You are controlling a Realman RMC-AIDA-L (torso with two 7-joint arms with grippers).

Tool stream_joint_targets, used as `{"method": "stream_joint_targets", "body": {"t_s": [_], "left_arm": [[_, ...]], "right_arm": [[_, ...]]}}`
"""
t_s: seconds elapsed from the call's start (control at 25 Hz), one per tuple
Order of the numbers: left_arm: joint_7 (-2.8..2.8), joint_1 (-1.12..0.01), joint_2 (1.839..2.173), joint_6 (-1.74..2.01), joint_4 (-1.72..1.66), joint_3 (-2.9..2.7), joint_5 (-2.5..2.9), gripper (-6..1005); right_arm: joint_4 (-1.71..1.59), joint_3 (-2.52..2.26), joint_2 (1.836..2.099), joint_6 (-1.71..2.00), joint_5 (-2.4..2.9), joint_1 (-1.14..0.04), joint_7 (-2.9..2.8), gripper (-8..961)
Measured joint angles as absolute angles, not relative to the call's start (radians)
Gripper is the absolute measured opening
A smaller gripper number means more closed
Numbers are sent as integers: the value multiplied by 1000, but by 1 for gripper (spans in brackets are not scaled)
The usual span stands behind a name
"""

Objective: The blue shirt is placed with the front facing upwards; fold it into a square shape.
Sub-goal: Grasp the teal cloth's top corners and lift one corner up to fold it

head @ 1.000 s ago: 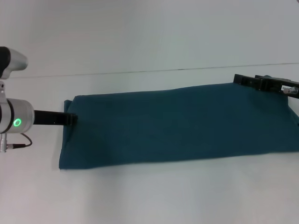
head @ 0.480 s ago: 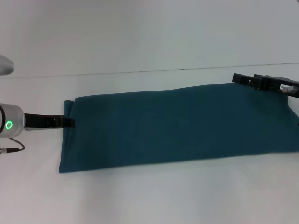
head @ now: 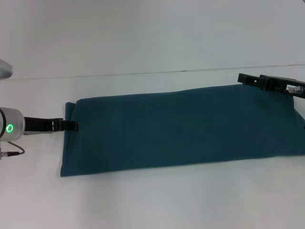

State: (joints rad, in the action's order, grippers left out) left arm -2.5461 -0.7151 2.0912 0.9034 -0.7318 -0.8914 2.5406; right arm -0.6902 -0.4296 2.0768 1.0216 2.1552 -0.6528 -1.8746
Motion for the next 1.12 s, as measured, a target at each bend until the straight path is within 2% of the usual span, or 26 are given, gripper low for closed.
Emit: {"method": "stream_joint_targets", "body": {"t_s": [0.08,0.68,0.96,1.12], "left_arm": [[-2543,-720,2091,894,-720,-891,2540,860],[-2539,-782,2082,862,-595,-899,2535,869],[-2505,-786,2109,884,-622,-900,2530,865],[-2480,-791,2117,882,-628,-902,2529,725]], "right_arm": [[-690,-430,2077,1022,2155,-654,-1875,870],[-690,-429,2075,1022,2155,-658,-1875,871],[-689,-429,2075,1022,2155,-657,-1875,871],[-689,-429,2076,1019,2155,-655,-1875,871]]}}
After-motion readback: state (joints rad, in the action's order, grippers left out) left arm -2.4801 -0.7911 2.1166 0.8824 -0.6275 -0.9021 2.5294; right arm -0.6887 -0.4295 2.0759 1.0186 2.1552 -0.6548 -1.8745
